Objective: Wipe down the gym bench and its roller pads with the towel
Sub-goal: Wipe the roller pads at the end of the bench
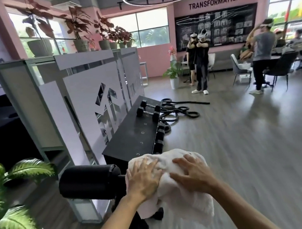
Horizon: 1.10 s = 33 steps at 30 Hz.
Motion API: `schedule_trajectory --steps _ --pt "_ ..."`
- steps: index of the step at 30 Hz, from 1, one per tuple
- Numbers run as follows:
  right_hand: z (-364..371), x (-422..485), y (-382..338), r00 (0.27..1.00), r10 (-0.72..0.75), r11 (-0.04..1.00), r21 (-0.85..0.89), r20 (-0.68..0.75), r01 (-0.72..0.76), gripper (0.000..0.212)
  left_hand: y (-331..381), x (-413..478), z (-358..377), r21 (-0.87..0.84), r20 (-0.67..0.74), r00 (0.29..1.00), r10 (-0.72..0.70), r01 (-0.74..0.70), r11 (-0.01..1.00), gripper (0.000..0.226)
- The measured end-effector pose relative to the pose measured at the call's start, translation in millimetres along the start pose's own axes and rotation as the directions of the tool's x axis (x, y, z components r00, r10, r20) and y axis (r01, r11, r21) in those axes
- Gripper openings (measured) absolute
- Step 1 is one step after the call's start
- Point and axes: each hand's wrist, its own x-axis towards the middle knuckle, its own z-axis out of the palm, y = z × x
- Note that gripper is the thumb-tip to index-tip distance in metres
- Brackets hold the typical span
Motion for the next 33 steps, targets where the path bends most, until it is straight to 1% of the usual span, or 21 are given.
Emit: schedule_trajectory --steps 1,2,3,4,5,6,8,11,12,13,15,16,17,19,21,22,24,26,29,31,33 --pt "-1 0 2 1.000 -0.021 1.000 0.003 0.017 0.021 0.084 -3 -5 0 -0.064 -0.084 0.996 0.008 -0.014 0.998 0.060" --pt "-3 0 2 0.999 -0.026 1.000 0.006 0.029 0.026 0.089 -7 -14 0 -0.178 -0.228 0.973 -0.031 -0.010 0.984 0.060" --pt "-2 1 2 0.999 -0.018 1.000 -0.008 0.035 0.018 0.091 -14 -25 2 -0.323 -0.370 0.918 -0.142 0.016 0.946 0.059" --pt "-2 3 -1 0.999 0.008 1.000 -0.028 0.037 -0.007 0.090 -20 -38 5 -0.460 -0.450 0.846 -0.284 0.053 0.886 0.060" --pt "0 6 -5 0.999 0.038 0.998 -0.045 0.036 -0.037 0.087 -25 -50 9 -0.560 -0.455 0.791 -0.409 0.102 0.822 0.065" --pt "1 9 -10 0.997 0.068 0.995 -0.076 0.045 -0.065 0.084 -28 -61 14 -0.612 -0.401 0.772 -0.493 0.174 0.771 0.069" --pt "6 15 -21 0.994 0.076 0.987 -0.145 0.077 -0.064 0.080 -36 -70 26 -0.624 -0.259 0.783 -0.565 0.311 0.717 0.071" --pt "15 18 -30 0.997 0.044 0.978 -0.208 0.063 -0.030 0.074 -43 -60 18 -0.680 -0.121 0.797 -0.592 0.368 0.634 0.053" --pt "17 19 -32 0.998 0.044 0.974 -0.222 0.043 -0.033 0.072 -45 -56 11 -0.692 -0.056 0.805 -0.591 0.396 0.604 0.050" --pt "17 19 -33 0.998 0.048 0.972 -0.232 0.034 -0.039 0.072 -46 -55 6 -0.716 0.040 0.810 -0.585 0.432 0.549 0.051" --pt "16 17 -34 0.996 0.068 0.971 -0.235 0.052 -0.054 0.073 -45 -63 5 -0.797 0.268 0.804 -0.531 0.494 0.346 0.065" --pt "15 17 -34 0.995 0.075 0.970 -0.236 0.069 -0.056 0.073 -46 -70 10 -0.822 0.350 0.790 -0.504 0.517 0.240 0.076" --pt "13 17 -34 0.993 0.080 0.968 -0.243 0.084 -0.058 0.074 -46 -78 21 -0.839 0.399 0.778 -0.486 0.524 0.149 0.087" --pt "11 18 -37 0.991 0.090 0.962 -0.268 0.103 -0.059 0.075 -42 -91 49 -0.860 0.469 0.767 -0.439 0.510 -0.029 0.101" --pt "11 19 -42 0.990 0.098 0.956 -0.285 0.103 -0.065 0.076 -34 -97 73 -0.856 0.516 0.781 -0.352 0.455 -0.245 0.101" --pt "12 19 -44 0.990 0.103 0.954 -0.290 0.101 -0.070 0.076 -29 -97 83 -0.852 0.504 0.805 -0.312 0.404 -0.334 0.100" --pt "16 17 -46 0.989 0.109 0.952 -0.298 0.096 -0.076 0.076 -17 -94 94 -0.838 0.445 0.858 -0.258 0.296 -0.459 0.097" --pt "18 14 -47 0.990 0.108 0.950 -0.303 0.094 -0.074 0.075 -5 -93 98 -0.819 0.413 0.871 -0.266 0.228 -0.526 0.089" --pt "18 9 -50 0.990 0.106 0.948 -0.311 0.090 -0.073 0.076 9 -91 101 -0.797 0.427 0.861 -0.274 0.216 -0.563 0.074" --pt "17 8 -53 0.988 0.121 0.939 -0.334 0.091 -0.084 0.078 16 -92 90 -0.813 0.383 0.882 -0.274 0.182 -0.552 0.061" --pt "18 6 -57 0.987 0.137 0.919 -0.384 0.087 -0.093 0.082 20 -93 76 -0.857 0.320 0.895 -0.311 0.134 -0.498 0.055"
